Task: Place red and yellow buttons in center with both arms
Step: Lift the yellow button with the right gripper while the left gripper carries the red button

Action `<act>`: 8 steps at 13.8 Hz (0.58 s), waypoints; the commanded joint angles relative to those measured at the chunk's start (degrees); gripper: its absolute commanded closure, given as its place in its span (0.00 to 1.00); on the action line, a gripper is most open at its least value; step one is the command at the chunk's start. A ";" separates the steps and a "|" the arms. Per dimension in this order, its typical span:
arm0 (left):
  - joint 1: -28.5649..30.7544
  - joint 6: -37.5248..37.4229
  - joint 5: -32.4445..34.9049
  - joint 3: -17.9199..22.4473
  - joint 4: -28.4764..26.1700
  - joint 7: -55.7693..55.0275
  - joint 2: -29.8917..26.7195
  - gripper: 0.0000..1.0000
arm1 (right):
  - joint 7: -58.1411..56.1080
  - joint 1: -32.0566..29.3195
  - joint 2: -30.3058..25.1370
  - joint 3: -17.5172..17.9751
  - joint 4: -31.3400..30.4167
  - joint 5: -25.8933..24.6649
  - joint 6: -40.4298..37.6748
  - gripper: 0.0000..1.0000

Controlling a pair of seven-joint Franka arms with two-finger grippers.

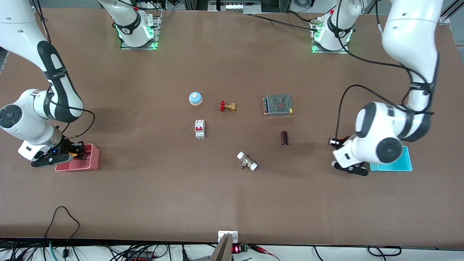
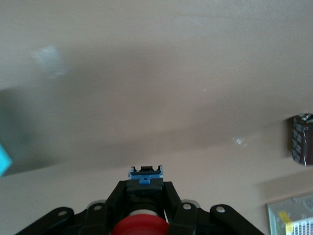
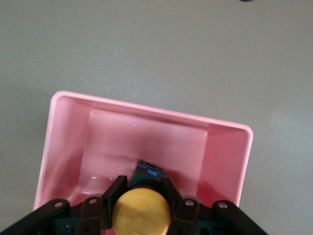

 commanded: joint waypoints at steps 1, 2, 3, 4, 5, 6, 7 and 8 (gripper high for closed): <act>-0.29 3.12 -0.85 0.35 -4.00 -0.85 -1.28 0.83 | -0.69 -0.71 -0.85 0.82 -0.65 -0.94 0.41 0.65; -0.90 4.17 -0.94 -0.26 -4.97 -1.02 -1.28 0.83 | -0.95 -0.71 -1.90 0.82 -0.56 -0.94 -1.07 0.65; -1.25 6.01 -0.94 -0.44 -6.72 -1.11 -1.45 0.82 | -1.74 -0.62 -4.09 0.82 -0.12 -0.94 -4.73 0.65; -0.74 7.68 -0.94 -0.44 -7.87 -0.50 -1.54 0.82 | -1.75 -0.45 -6.63 1.43 0.14 -0.77 -8.86 0.65; -0.47 8.74 -0.94 -0.44 -8.92 -0.15 -1.45 0.81 | -1.31 -0.45 -9.70 2.65 0.14 -0.59 -12.82 0.65; -0.55 10.23 -0.94 -0.44 -10.07 -0.23 -1.54 0.81 | -0.70 -0.19 -12.17 3.62 0.23 -0.07 -16.69 0.65; -0.73 11.20 -1.03 -0.44 -10.86 -1.01 -1.54 0.80 | 2.53 0.77 -14.63 4.59 0.41 0.54 -20.20 0.65; -0.73 11.56 -1.03 -0.44 -11.13 -1.11 -1.45 0.71 | 7.26 1.92 -16.14 5.38 0.41 0.64 -22.68 0.65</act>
